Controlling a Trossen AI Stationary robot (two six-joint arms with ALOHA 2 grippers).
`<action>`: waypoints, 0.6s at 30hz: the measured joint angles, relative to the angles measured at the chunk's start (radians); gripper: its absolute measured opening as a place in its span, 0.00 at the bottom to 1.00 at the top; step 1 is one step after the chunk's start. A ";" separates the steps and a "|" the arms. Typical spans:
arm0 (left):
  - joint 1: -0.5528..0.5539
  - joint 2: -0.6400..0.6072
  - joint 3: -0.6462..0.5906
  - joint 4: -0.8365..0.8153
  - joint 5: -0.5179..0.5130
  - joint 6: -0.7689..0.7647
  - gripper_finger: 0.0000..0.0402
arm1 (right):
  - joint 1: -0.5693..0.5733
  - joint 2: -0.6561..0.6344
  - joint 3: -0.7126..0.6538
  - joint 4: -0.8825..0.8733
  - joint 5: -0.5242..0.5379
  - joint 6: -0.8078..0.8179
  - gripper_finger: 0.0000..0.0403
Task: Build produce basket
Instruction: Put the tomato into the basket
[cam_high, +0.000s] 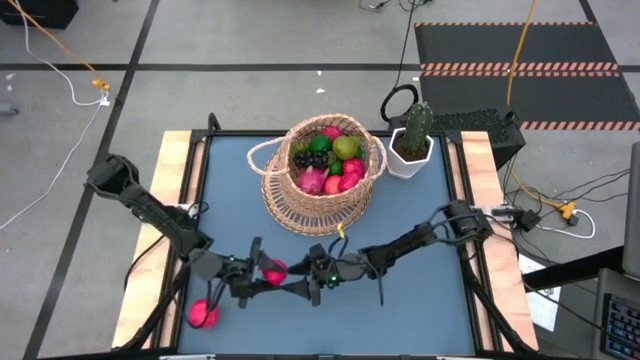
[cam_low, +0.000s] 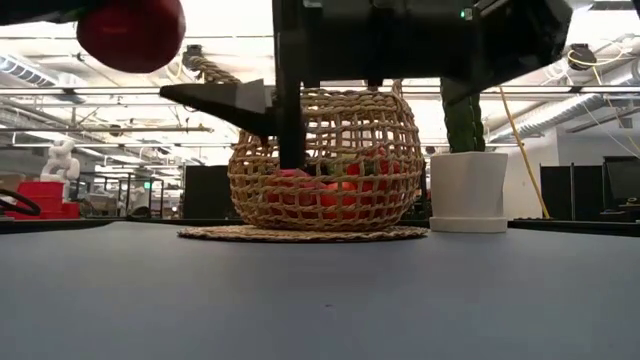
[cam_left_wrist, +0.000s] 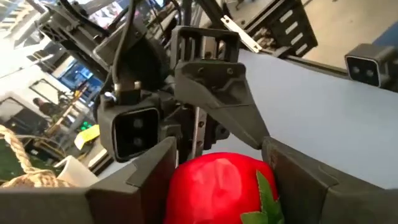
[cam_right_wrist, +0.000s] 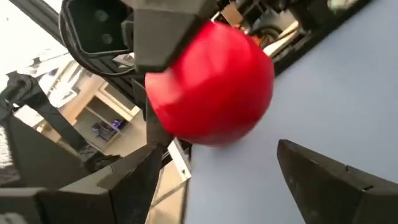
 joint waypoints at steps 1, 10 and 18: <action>0.007 0.000 0.000 -0.001 0.007 -0.006 0.56 | 0.000 0.005 0.002 0.010 0.013 -0.031 0.78; 0.035 -0.002 0.004 0.028 0.083 -0.054 0.61 | 0.003 0.022 -0.003 0.211 0.079 -0.198 0.78; 0.055 0.001 0.001 0.022 0.116 -0.074 0.58 | -0.020 0.015 0.031 0.195 0.068 -0.085 0.78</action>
